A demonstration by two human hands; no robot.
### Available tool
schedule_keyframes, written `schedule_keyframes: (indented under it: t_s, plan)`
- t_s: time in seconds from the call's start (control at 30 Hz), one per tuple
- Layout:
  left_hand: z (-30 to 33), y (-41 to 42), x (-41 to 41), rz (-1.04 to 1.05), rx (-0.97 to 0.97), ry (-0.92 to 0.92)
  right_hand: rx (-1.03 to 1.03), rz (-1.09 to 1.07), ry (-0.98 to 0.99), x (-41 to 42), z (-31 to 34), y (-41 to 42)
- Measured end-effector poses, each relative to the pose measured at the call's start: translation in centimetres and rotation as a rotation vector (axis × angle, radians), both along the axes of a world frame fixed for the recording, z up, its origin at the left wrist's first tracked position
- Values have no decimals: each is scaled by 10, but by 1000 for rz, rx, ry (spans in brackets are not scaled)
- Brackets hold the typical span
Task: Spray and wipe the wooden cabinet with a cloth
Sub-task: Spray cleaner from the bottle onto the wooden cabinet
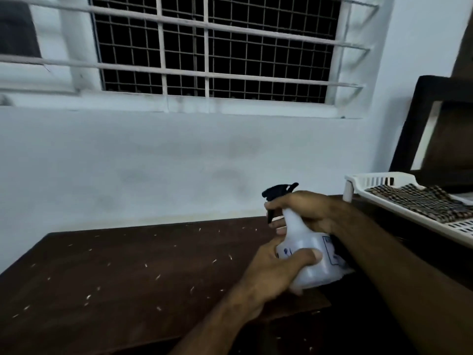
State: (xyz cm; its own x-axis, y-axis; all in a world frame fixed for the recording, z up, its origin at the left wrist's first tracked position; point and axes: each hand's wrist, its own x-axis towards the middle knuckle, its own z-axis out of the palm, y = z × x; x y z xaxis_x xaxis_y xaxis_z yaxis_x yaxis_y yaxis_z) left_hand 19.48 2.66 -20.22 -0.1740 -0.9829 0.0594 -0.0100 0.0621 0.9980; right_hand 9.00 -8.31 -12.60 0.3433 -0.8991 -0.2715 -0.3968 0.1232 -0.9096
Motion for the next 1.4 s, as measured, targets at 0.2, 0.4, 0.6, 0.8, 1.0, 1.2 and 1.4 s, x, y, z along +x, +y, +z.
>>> schedule_keyframes:
  t_s: [0.2,0.4,0.6,0.8,1.0,1.2,1.4]
  plan:
    - [-2,0,-12,-19,80,52,84,20,-126,-11,-5,-5]
    - [-19,12,-22,35,121,161,-125,-77,129,-2,-18,-3]
    - [-28,47,-13,163,-26,192,-112,13,66,26,-16,22]
    - [-50,118,3,263,-22,169,-300,152,226,72,-24,109]
    - [-54,196,26,292,-34,-15,-355,302,113,91,-32,200]
    - [-38,243,37,248,-70,-253,-576,445,183,119,-45,261]
    - [-32,258,59,303,-110,-309,-624,509,79,133,-41,280]
